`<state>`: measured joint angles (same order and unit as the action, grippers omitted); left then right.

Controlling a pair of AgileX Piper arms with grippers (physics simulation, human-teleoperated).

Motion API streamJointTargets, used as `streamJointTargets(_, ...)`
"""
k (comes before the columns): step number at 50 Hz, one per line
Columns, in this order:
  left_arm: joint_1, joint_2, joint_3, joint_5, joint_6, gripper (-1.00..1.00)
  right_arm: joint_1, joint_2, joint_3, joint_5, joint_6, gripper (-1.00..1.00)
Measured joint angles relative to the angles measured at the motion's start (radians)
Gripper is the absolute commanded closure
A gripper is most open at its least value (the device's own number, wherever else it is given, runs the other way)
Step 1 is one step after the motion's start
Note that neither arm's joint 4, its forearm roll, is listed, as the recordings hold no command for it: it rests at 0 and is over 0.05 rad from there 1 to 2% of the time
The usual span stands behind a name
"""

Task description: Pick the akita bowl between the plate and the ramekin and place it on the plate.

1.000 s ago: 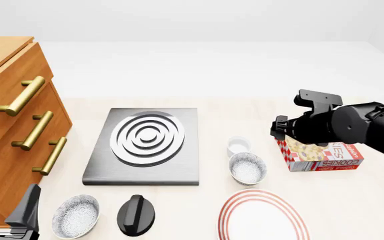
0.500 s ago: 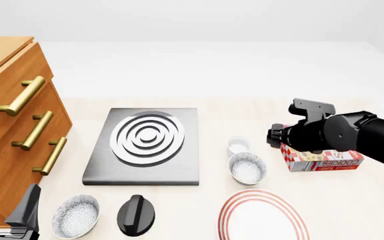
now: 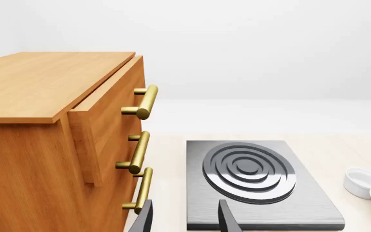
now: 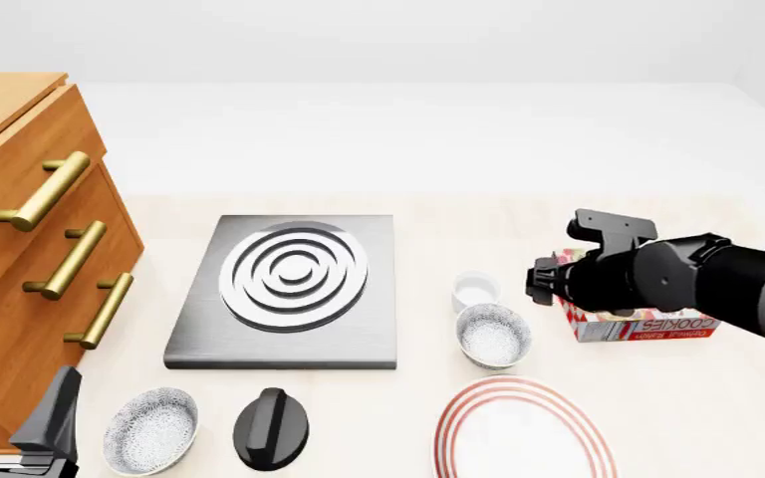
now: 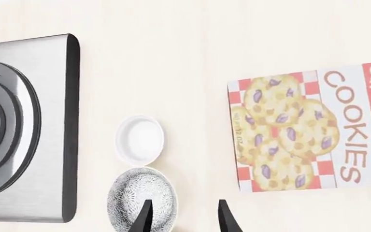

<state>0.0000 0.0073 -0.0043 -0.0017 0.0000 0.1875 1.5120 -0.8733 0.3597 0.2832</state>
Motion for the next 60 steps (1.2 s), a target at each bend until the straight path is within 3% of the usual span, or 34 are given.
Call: streamJointTargets(60, 0.000, 0.000, 0.000, 0.000, 0.000, -1.00, 0.053, 0.082, 0.077, -0.105, 0.039, -1.00)
